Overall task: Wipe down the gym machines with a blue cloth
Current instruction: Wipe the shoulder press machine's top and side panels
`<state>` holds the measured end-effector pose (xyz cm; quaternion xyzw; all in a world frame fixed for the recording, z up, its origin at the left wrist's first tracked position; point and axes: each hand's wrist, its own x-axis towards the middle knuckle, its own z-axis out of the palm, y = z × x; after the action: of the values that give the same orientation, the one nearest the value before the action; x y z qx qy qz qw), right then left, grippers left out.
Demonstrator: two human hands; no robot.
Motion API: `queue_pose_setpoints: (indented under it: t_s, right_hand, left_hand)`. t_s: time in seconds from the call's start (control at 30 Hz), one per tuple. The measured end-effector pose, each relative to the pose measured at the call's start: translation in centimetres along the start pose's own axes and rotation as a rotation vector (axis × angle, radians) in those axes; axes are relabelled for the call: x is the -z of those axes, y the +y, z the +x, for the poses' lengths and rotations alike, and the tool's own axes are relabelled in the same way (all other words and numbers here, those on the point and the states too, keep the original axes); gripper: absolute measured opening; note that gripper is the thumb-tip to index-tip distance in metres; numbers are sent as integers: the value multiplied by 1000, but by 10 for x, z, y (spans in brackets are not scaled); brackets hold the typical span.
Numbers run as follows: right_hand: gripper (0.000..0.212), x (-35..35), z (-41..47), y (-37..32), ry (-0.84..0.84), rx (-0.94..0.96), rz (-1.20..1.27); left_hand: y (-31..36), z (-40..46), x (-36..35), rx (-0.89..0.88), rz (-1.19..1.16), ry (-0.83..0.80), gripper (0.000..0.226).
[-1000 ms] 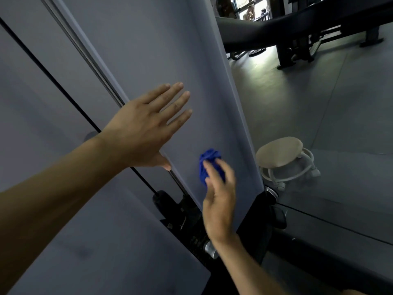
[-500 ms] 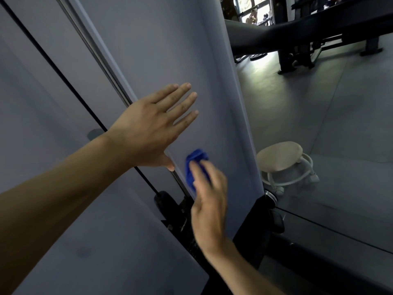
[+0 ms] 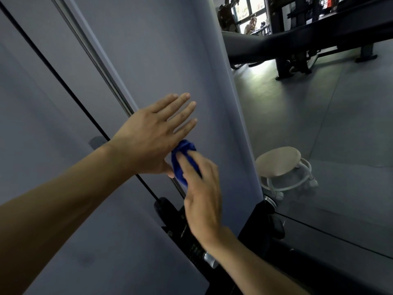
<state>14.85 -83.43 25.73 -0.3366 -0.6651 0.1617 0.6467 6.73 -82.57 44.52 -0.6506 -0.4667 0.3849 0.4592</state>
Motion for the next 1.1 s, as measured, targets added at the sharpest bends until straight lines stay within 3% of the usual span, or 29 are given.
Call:
queue_pose_setpoints:
  t_s: [0.07,0.17,0.23,0.37,0.47,0.57,0.67,0.83,0.9,0.97,1.03,1.1]
  right_hand:
    - [75,0,27,28,18,-33,-30]
    - [65,2,92,74,181,-323,-7]
    - [61,0,103,63,218,-439,7]
    - [63,-5,38,-1,130,-152,23]
    - [65,2,21,4,25,23,-13]
    - [70,4,61,46,84,13,-95]
    - [68,12,114,70,151,-129,-85]
    - [58,11,123,55,200,-180,-23]
    - [56,1,89,23,172,-89,-12]
    - [56,-3,56,1,82,126,-26]
    - [59,0,64,17,41,257,-48]
    - [60,2,97,46,81,115,-52]
  left_hand:
    - [1,1,1,2,1,-2,127]
    - [1,1,1,1,1,-7,128]
    - [1,1,-1,0,-6,5,130]
    - [0,1,-3,8,-5,9,132]
    - [0,0,1,10,-12,19,133]
    - [1,-1,6,10,6,-3,137]
    - [-1,-1,11,-3,38,-15,132]
    - [-49,-25,20,64,158,4,103]
    - [-60,-30,19,67,206,-21,95]
    - [-62,-28,16,57,219,-49,94]
    - [-62,-25,15,53,233,-42,94]
    - [-62,-24,15,55,238,-30,95]
